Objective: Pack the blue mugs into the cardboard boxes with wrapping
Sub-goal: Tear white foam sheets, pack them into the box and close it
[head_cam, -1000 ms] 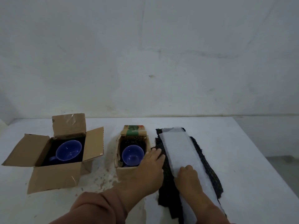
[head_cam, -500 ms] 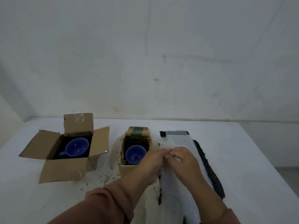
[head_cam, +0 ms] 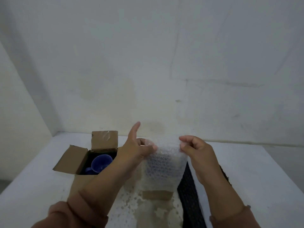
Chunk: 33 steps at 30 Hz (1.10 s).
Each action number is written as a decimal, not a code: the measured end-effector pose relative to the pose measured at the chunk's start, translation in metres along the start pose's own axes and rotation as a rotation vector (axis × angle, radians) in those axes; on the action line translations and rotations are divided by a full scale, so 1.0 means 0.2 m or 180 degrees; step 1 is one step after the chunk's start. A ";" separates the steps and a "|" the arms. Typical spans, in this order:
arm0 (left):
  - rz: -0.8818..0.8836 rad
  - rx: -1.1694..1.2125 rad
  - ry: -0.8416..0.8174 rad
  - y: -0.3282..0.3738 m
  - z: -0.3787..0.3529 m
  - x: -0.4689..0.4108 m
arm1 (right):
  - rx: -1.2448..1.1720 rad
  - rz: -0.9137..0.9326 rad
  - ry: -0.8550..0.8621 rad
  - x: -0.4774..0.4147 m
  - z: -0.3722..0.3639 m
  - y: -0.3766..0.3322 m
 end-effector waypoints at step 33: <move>0.0611 0.0856 -0.0237 0.00 0.26 0.01 | -0.0325 -0.0578 -0.1261 -0.04 -0.45 0.01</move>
Point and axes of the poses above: each hand's wrist, its own x-axis away from the middle knuckle, its own z-axis out of the back of the hand, y = z × x, the point moved 9 cm from there along -x, towards the middle knuckle, and after that the axes turned 13 degrees about -z, right-handed, at the moved point
